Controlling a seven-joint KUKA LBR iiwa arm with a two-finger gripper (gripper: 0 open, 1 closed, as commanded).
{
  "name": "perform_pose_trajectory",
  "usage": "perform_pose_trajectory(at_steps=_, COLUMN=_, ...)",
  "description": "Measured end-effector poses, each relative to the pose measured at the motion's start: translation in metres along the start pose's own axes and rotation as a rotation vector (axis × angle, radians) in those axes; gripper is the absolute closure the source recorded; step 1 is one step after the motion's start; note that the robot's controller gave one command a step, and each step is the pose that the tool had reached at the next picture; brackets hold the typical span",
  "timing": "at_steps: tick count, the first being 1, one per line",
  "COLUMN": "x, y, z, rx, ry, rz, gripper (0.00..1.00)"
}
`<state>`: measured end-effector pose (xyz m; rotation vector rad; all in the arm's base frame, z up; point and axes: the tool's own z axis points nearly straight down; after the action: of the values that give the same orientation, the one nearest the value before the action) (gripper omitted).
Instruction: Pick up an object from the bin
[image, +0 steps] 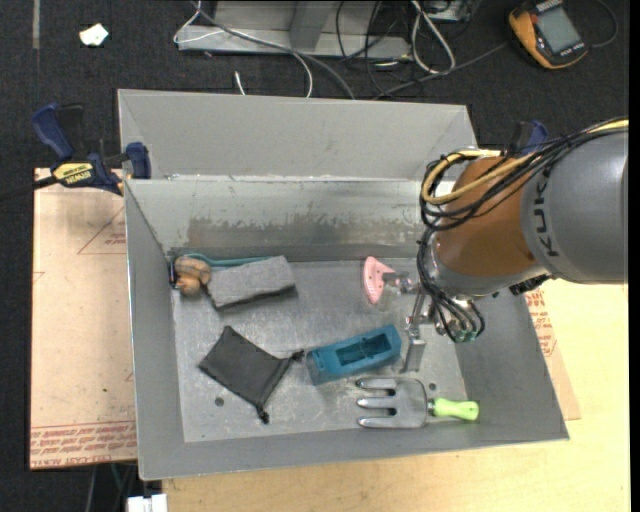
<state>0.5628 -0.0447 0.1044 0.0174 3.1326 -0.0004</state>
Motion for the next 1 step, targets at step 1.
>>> perform_pose_trajectory(at_steps=1, x=0.0351, y=0.0227, z=0.0206, rx=-0.002, ry=-0.002, rz=-0.053, gripper=0.0)
